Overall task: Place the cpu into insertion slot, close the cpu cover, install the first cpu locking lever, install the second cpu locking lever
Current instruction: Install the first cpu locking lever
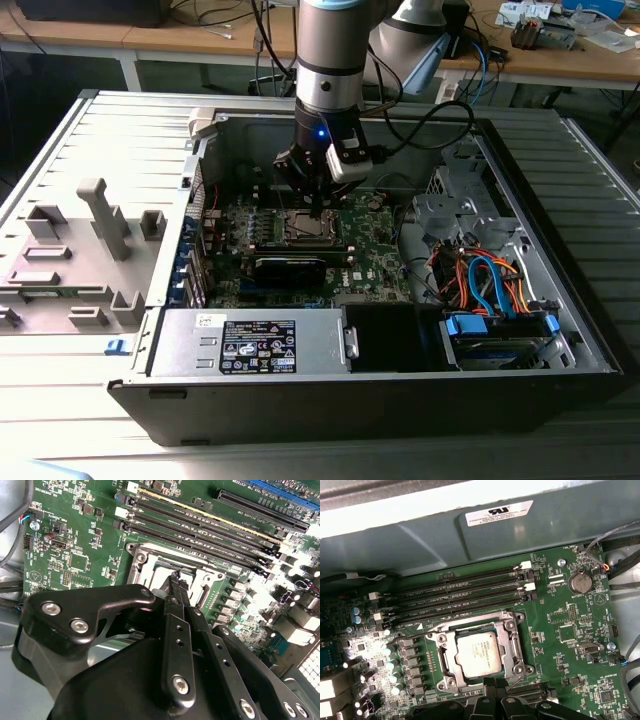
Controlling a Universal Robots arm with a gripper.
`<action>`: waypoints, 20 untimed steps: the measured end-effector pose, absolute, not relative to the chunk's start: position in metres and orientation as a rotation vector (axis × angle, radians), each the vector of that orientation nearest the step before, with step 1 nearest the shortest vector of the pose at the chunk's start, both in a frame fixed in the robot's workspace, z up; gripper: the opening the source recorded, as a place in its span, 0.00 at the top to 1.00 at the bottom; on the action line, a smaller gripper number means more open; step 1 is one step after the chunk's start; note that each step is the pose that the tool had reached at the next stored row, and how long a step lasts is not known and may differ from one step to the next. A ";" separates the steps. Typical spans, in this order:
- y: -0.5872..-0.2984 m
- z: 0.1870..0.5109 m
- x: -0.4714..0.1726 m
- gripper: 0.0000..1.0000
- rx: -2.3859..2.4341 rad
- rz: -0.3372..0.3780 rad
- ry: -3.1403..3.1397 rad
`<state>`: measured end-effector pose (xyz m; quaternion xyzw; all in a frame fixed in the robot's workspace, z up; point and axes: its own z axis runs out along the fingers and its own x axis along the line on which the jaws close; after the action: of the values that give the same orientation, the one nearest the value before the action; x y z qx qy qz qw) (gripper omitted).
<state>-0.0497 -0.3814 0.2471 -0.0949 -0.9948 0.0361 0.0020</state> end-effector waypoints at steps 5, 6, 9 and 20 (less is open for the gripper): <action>-0.381 0.247 -0.050 0.89 -0.284 0.113 -3.123; -0.381 0.247 -0.050 0.89 -0.282 0.113 -3.123; -0.381 0.247 -0.050 0.89 -0.276 0.113 -3.124; -0.381 0.247 -0.050 0.89 -0.249 0.113 -3.127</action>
<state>-0.0497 -0.3813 0.2471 -0.0793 -0.9962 0.0361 0.0014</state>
